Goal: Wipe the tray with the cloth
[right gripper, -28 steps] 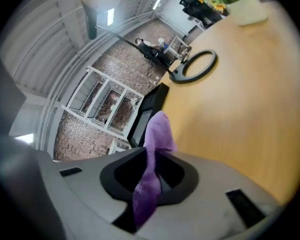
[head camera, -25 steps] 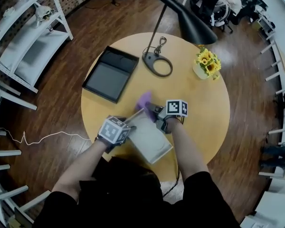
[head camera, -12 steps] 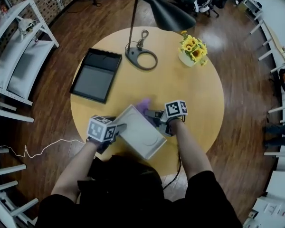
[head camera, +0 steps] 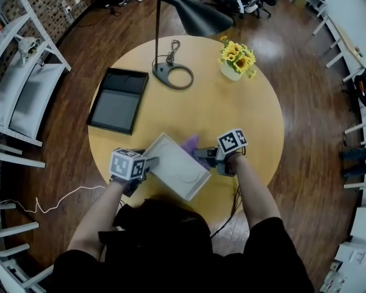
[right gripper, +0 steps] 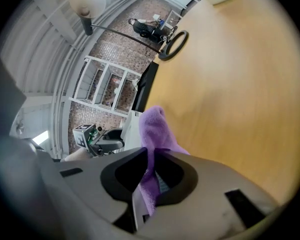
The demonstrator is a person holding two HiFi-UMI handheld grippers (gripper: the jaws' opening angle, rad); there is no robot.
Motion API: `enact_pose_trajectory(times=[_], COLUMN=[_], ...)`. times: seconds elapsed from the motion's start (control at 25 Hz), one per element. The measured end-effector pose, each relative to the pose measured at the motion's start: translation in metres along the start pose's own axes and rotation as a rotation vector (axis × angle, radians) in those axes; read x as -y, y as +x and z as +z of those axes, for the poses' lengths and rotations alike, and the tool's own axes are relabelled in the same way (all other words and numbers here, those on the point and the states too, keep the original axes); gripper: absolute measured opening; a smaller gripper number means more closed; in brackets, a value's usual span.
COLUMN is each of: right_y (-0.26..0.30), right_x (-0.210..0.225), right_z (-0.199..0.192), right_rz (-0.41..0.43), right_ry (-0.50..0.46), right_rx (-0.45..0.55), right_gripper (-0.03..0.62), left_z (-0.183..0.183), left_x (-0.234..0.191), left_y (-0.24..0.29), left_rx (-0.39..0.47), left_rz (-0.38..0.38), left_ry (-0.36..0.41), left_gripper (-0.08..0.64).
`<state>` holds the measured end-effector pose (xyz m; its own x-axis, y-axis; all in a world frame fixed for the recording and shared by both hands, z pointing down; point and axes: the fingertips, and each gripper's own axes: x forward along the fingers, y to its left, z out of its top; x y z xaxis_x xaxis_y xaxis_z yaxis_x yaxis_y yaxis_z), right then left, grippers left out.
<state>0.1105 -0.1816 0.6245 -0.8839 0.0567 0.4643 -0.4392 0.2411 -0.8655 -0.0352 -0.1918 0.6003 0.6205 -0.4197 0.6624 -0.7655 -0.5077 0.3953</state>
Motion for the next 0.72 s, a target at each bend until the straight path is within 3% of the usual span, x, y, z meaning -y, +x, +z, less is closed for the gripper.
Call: enact_pose_trajectory(times=[0.4,0.56,0.72], right_y=[-0.029,-0.037,-0.045], right_x=[0.008,0.013,0.009], right_z=[-0.038,-0.047,-0.054], right_rz=[-0.04,-0.027,-0.03], right_ry=[-0.015,0.033,0.011], right_rx=[-0.028,0.031,0.089], right_gripper=[0.043,0.043,0.043], left_z=[0.0,0.001,0.001], left_x=[-0.001,-0.002,-0.001], left_y=[-0.001,0.001,0.0], left_rx=[0.012,0.029,0.042], left_rz=[0.009,0.009,0.009], left_ry=[0.016,0.019,0.019], left_gripper=[0.273,0.273,0.274])
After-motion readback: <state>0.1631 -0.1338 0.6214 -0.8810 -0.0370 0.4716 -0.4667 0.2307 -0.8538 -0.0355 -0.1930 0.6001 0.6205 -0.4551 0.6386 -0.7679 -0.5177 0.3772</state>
